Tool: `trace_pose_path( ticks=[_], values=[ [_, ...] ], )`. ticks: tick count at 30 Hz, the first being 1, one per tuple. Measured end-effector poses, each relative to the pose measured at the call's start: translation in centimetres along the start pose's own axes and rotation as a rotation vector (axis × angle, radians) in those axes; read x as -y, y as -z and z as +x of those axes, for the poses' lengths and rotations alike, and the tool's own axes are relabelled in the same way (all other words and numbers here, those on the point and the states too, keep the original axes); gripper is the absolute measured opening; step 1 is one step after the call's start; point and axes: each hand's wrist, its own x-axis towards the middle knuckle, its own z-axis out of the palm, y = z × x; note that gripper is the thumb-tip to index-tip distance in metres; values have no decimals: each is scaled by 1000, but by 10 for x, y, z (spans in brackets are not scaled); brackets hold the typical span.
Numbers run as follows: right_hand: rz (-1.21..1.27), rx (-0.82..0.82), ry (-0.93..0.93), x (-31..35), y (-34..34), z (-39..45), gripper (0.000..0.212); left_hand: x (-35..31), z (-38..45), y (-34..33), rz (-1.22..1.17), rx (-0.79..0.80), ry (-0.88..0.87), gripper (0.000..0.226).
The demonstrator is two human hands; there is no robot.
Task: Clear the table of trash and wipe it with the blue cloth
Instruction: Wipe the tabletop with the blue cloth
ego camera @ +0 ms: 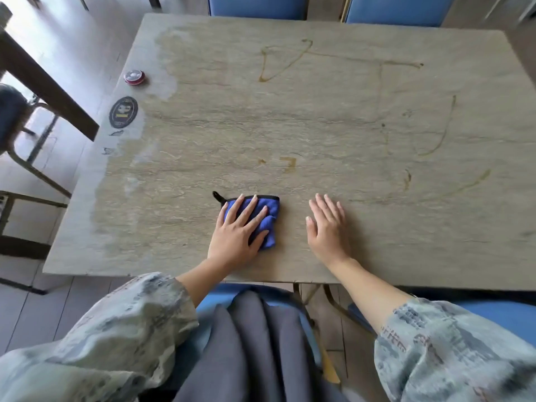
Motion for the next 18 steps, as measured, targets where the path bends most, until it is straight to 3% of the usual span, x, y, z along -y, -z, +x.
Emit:
trace_pose_path(
  ticks=[3, 8, 10, 14, 16, 18],
  values=[
    [0, 35, -23, -25, 9, 11, 51, -28, 5, -8, -17, -54, 236, 51],
    [16, 0, -19, -33, 8, 19, 47, -14, 4, -12, 27, -65, -168, 49],
    [29, 4, -25, -33, 7, 19, 48, -8, 5, -10, 14, -77, -66, 48],
    [28, 11, -14, -32, 7, 20, 48, -24, 13, -7, -8, -102, 335, 49],
    [19, 22, -7, -32, 7, 20, 47, -33, 17, -8, 6, -101, 368, 50],
    [-7, 31, -3, -33, 7, 20, 47, -31, 16, -11, 27, -87, 231, 51]
  ],
)
